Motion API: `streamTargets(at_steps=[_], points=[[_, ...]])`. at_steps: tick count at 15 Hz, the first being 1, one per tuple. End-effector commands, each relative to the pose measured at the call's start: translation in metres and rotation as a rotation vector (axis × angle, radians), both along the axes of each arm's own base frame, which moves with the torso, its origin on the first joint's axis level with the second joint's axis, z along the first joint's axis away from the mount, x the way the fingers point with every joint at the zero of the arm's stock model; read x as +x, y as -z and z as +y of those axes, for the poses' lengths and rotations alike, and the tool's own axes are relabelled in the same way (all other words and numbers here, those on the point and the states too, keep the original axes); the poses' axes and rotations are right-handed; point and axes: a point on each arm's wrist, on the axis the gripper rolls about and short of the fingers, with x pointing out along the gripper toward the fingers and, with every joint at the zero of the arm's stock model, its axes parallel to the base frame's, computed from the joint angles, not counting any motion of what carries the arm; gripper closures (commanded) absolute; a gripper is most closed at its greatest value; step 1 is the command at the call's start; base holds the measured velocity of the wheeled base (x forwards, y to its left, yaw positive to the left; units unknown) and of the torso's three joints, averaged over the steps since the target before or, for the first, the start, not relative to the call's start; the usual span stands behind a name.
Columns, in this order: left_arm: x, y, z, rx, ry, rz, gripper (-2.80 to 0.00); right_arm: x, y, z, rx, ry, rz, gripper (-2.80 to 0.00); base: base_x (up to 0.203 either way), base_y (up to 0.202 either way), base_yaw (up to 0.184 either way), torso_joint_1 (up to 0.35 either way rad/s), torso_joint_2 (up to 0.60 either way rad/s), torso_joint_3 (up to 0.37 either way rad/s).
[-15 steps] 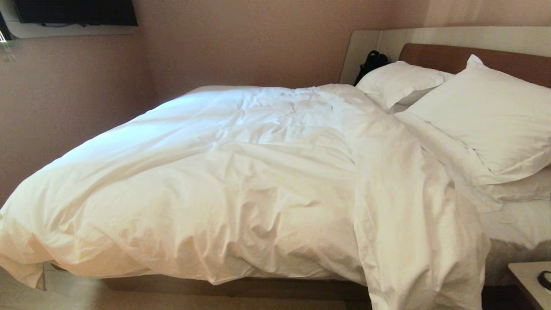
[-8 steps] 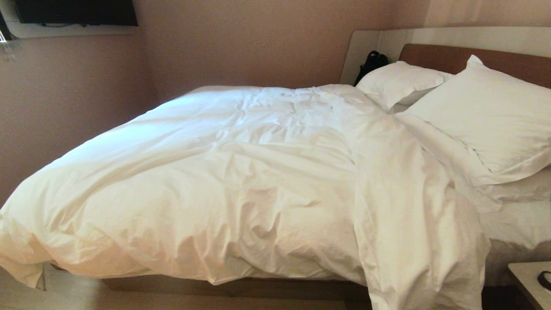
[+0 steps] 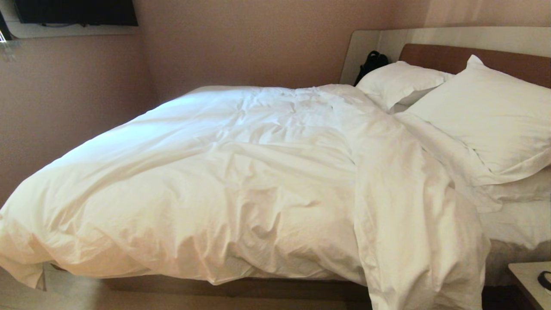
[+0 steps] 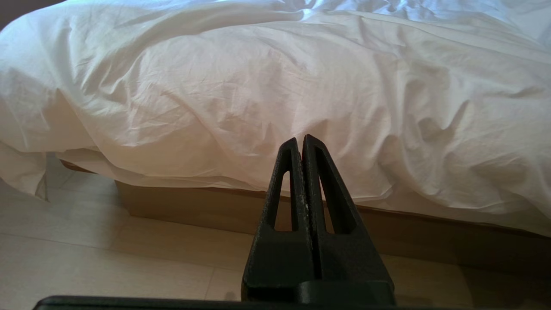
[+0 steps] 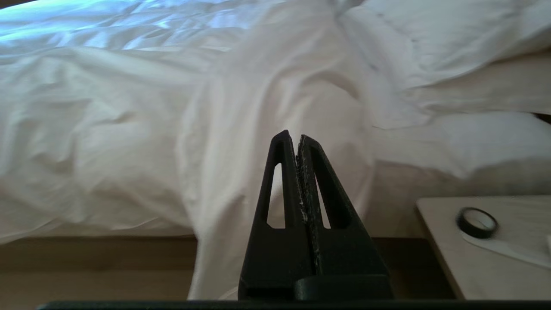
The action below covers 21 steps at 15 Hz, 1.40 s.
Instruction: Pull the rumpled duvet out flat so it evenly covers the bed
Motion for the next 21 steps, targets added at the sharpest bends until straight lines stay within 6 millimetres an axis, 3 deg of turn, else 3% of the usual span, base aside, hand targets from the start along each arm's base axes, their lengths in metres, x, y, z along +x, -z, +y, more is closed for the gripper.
streamTargets(at_steps=[1,5,11,21], points=[[0.0,0.0,0.0,-0.001,-0.001,-0.001,0.0,-0.003,0.005,-0.001,0.002,0.065,-0.079,0.0,0.0,0.0,0.0,0.0,0.0,0.0],[0.0,0.0,0.0,-0.001,-0.001,-0.001,0.0,-0.016,0.036,0.0,-0.007,0.008,-0.086,0.0,0.0,0.0,0.0,0.0,0.0,0.0],[0.0,0.0,0.0,-0.001,-0.001,-0.001,0.0,-0.009,0.057,0.0,-0.009,0.0,-0.009,0.0,0.0,0.0,0.0,0.0,0.0,0.0],[0.0,0.0,0.0,-0.001,-0.001,-0.001,0.0,-0.006,0.066,0.002,-0.076,-0.061,0.018,0.0,0.0,0.0,0.0,0.0,0.0,0.0]])
